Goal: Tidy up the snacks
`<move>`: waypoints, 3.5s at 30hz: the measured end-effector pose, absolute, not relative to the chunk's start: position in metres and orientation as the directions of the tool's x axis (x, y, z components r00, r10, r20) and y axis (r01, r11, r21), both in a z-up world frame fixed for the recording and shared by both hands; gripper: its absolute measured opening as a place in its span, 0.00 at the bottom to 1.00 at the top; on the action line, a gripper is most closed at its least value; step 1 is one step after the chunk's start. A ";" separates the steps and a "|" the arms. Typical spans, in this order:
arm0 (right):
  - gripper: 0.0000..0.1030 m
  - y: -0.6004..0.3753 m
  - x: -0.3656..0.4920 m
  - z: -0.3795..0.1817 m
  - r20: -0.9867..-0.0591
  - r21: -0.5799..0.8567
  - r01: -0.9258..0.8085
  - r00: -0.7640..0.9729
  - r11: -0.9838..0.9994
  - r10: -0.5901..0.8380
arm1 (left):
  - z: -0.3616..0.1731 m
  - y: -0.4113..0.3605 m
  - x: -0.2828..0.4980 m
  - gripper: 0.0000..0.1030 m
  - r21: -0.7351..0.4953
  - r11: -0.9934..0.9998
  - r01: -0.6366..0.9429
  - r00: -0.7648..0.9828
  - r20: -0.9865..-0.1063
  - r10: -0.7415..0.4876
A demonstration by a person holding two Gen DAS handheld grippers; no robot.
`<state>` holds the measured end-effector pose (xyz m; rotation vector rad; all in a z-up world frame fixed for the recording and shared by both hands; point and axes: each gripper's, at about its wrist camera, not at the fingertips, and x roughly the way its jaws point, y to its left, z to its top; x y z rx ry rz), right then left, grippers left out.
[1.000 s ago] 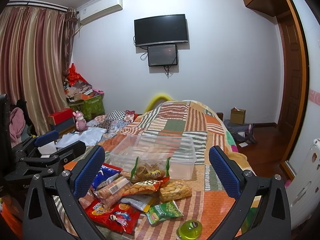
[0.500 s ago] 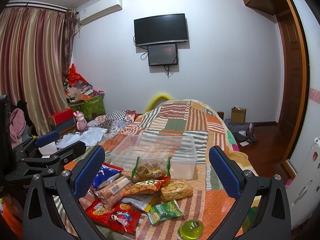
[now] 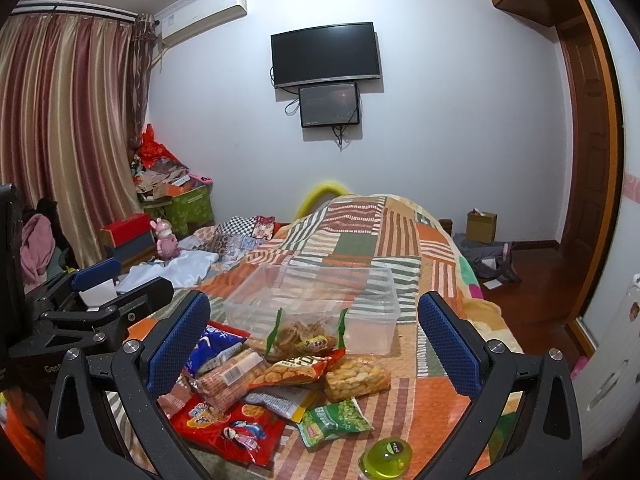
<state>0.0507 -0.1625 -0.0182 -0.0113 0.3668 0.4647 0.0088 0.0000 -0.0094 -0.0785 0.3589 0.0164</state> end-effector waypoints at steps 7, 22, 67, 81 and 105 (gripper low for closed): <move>1.00 -0.159 0.067 -0.030 -0.398 0.063 -0.457 0.804 0.887 0.442 | -0.019 0.007 0.023 1.00 -0.080 0.996 -0.033 0.920 -0.391 -0.001; 1.00 -0.148 0.119 -0.069 -0.554 0.051 -0.484 0.714 0.874 0.428 | -0.079 0.054 0.086 1.00 -0.101 0.990 -0.099 0.807 -0.590 0.021; 1.00 -0.087 0.203 -0.127 -0.751 0.181 -0.545 0.461 0.819 0.473 | -0.151 0.067 0.135 0.69 -0.149 0.988 -0.030 0.677 -0.730 -0.089; 0.66 -0.089 0.197 -0.128 -0.743 0.174 -0.560 0.466 0.810 0.481 | -0.137 0.062 0.122 0.65 -0.120 0.993 -0.022 0.711 -0.700 -0.069; 0.61 -0.115 0.167 -0.066 -0.626 0.144 -0.556 0.589 0.819 0.510 | -0.072 0.055 0.117 0.62 -0.128 0.992 -0.016 0.802 -0.594 -0.063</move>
